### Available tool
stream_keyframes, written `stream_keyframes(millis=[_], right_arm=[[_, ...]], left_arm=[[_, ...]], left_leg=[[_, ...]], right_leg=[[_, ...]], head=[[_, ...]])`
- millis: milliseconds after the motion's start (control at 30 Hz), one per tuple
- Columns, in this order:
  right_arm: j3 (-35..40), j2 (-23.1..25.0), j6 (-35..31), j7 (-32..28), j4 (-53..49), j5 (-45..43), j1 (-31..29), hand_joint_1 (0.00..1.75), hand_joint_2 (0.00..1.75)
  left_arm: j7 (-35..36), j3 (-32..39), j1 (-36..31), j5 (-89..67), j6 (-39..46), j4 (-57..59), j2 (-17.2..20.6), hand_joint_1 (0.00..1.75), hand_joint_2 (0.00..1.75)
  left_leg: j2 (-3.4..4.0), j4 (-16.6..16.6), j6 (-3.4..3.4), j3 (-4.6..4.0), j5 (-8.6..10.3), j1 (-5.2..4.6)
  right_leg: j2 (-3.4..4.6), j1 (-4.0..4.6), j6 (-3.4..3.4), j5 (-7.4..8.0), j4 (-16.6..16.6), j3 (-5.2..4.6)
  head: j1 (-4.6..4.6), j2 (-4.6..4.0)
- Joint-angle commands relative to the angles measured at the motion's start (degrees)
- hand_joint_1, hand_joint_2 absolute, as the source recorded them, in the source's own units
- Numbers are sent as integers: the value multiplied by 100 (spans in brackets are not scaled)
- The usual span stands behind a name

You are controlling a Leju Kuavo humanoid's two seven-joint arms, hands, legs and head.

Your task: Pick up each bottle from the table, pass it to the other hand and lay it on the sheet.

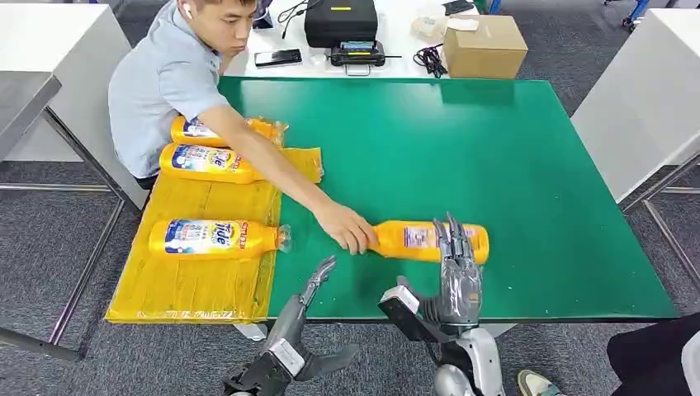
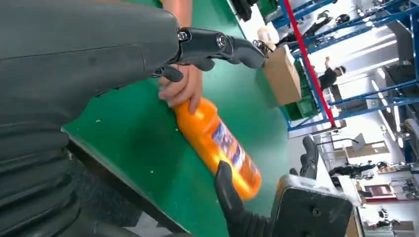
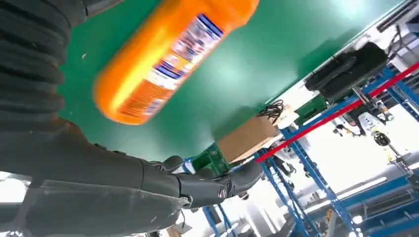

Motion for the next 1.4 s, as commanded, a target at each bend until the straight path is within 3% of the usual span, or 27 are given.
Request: stream_keyframes(millis=[33,200,400,567,867,1200,1400], right_arm=[[-109,-666,321,559,523,637,-97,0,175],[-346,-607,671,792,693,533,-164,0,175],[-668,-574,1029,1619,733,787,-43,0,175],[-701,-591,1026,1605,718,769,-45,0,175],[-1234,-560,636,1733,549,1583,-179,0,175],[-1018,-449,678,1631,588,1684,-253,0,175],[-884,-557,1207,1709,832,1415,-529,0,175]], left_arm=[[240,-126,-42,196,-254,-222,231,0,175],[793,-188,-100,-686,205,-163,202,0,175],[1415,-129,-120,-1674,504,-118,168,0,175],[1439,-132,-114,-1703,507,-150,160,0,175],[1314,37,-107,-2414,883,-360,53,0,175],[1284,32,-146,-2471,867,-308,24,0,175],[1378,-9,-231,-2503,695,-238,30,0,175]], left_leg=[[1,-4,-14,28,-9,13],[6,-5,-9,22,-5,6],[5,-5,-17,40,-14,14],[8,-2,-13,27,-11,9],[9,2,-14,26,-11,8],[10,0,-11,16,-7,9],[14,0,-10,17,-6,8]], right_leg=[[-3,14,-17,-7,-10,32],[3,6,-11,-3,-8,23],[-1,15,-21,-11,-11,43],[3,10,-16,-7,-5,27],[4,9,-17,-8,-1,26],[7,10,-13,-3,-2,17],[10,9,-12,-1,-3,17]], head=[[0,0],[0,0],[0,0],[0,0],[0,0],[0,0],[0,0]])
